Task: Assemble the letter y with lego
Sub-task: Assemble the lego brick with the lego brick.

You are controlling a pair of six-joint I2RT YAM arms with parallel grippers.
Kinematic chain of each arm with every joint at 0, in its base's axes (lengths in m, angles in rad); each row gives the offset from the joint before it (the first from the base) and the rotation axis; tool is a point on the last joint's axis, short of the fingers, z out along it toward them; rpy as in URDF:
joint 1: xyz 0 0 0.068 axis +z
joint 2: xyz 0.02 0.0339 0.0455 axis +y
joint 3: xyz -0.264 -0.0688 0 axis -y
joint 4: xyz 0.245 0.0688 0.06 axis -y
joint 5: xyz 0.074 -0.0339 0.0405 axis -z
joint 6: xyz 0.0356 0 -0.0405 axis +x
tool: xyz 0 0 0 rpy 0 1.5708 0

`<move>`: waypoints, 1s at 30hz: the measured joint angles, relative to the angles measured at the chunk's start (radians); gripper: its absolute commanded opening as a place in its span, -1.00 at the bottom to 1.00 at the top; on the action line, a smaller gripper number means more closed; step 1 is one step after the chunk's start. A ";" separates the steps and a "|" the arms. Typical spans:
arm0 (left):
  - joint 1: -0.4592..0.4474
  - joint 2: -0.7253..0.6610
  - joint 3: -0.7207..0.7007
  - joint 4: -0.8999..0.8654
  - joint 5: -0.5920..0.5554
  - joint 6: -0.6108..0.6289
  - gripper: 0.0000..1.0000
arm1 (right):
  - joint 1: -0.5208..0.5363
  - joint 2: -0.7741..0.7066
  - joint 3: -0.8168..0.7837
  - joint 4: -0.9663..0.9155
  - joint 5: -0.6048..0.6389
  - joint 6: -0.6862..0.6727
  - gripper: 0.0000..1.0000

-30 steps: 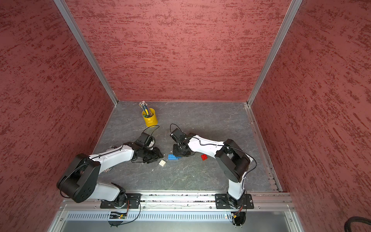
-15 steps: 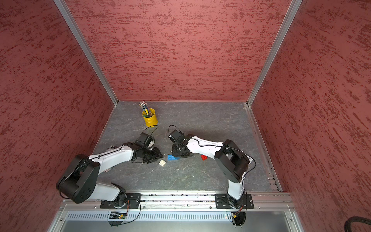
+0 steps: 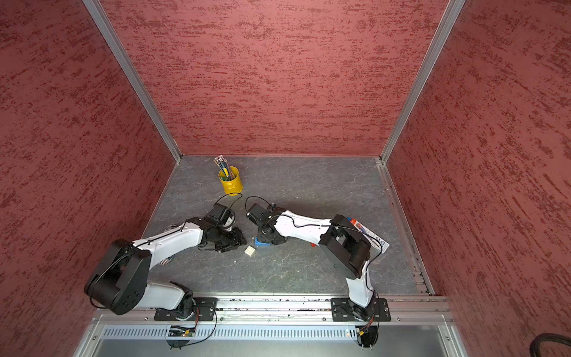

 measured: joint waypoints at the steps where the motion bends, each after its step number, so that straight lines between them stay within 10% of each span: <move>1: 0.004 -0.003 0.000 -0.003 0.000 0.004 0.05 | 0.003 0.002 0.002 -0.003 0.005 0.002 -0.68; 30: -0.066 -0.016 0.021 -0.028 -0.002 -0.005 0.10 | -0.081 -0.058 -0.075 0.031 0.027 -0.051 -0.53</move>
